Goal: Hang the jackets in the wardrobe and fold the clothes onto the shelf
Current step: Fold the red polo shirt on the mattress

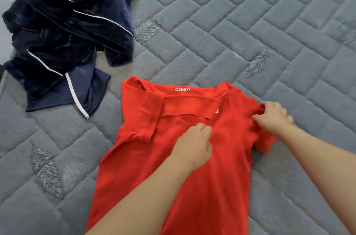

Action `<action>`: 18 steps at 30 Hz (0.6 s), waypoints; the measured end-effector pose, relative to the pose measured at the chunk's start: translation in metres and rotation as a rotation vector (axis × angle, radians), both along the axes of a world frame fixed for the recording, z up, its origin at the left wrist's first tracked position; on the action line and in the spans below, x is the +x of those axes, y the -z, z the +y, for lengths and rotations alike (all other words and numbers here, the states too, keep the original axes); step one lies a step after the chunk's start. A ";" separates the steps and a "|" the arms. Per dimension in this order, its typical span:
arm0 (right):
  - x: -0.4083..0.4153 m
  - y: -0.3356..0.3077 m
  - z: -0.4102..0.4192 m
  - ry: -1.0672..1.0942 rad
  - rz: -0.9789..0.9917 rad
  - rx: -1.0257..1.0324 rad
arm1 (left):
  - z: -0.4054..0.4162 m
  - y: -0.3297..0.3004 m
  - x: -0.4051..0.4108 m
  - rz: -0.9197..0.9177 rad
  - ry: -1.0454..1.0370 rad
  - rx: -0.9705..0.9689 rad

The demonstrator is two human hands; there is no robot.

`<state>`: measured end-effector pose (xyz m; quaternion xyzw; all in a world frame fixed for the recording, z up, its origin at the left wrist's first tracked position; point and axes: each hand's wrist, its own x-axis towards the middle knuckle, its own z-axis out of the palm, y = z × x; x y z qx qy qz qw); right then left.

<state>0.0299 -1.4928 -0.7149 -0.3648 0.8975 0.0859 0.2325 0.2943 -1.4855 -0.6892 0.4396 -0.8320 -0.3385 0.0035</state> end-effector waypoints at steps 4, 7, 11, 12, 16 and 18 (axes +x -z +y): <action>-0.028 -0.007 0.010 -0.058 -0.062 0.014 | 0.039 0.011 -0.063 -0.005 0.294 -0.129; -0.057 -0.013 0.017 0.091 -0.384 -0.113 | 0.059 0.020 -0.109 -0.081 0.224 -0.235; -0.088 -0.024 0.037 0.139 -0.579 -0.255 | 0.067 0.031 -0.146 -0.256 0.134 -0.359; -0.091 -0.026 0.040 0.119 -0.576 -0.266 | 0.066 0.031 -0.151 -0.266 0.126 -0.398; -0.093 -0.038 0.040 0.185 -0.650 -0.272 | 0.078 0.028 -0.168 -0.147 0.132 -0.411; -0.088 -0.051 0.029 0.285 -0.767 -0.262 | 0.081 0.019 -0.169 0.122 -0.067 -0.064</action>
